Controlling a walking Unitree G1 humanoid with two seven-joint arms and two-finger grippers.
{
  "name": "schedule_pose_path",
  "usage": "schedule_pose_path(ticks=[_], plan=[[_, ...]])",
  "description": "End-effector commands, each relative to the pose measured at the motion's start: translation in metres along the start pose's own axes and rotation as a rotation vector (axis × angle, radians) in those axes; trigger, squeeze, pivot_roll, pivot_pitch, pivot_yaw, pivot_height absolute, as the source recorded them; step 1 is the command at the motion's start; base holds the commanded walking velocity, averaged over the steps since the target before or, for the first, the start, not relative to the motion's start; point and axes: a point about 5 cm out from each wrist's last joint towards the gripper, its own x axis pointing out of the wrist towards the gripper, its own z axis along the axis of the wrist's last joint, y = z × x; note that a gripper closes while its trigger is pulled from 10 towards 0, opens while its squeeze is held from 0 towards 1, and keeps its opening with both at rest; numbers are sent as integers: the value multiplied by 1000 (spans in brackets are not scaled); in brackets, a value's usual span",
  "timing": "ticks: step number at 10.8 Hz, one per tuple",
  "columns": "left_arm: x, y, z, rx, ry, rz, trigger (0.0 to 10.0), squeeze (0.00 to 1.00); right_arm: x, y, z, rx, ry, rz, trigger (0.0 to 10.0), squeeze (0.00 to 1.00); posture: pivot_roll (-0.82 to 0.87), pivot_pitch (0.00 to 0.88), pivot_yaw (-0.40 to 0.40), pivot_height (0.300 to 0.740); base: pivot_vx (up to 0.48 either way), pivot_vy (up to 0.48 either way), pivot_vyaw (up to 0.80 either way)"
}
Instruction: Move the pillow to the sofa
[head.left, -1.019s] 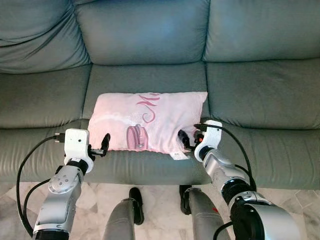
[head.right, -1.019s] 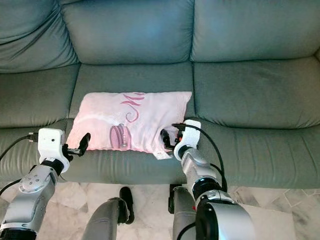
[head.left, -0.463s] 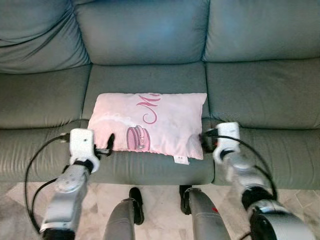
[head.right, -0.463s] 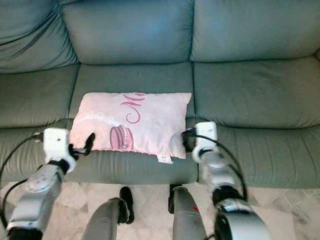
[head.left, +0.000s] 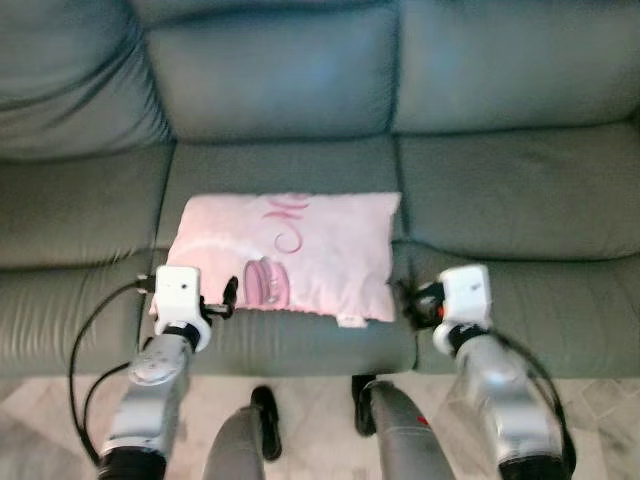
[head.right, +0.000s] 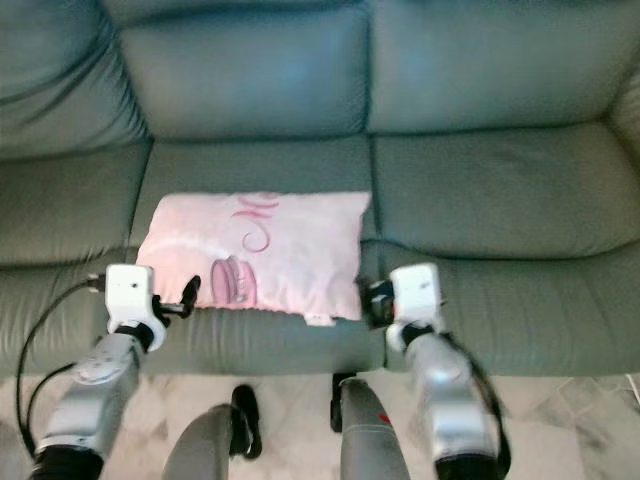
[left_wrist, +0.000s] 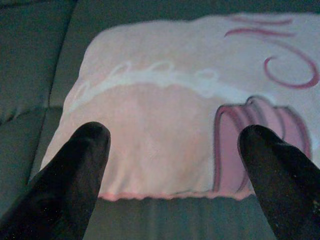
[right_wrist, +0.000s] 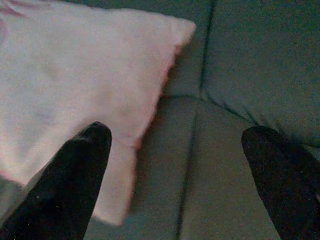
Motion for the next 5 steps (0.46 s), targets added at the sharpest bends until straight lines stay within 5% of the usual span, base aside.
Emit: schedule_pose_path(ticks=[1,3,5], plan=[[-10,9,-8,5,0,69,10000,0,-12,15,1,29,3,28,10000,0,-214,218,46,740,0,0,0],[-11,11,-8,-59,-24,123,10000,0,-13,20,20,-2,-49,41,10000,0,-210,144,32,740,0,0,0],[-6,4,-12,-31,-25,127,10000,0,3,5,50,15,-137,52,10000,0,-209,47,18,740,0,0,0]])
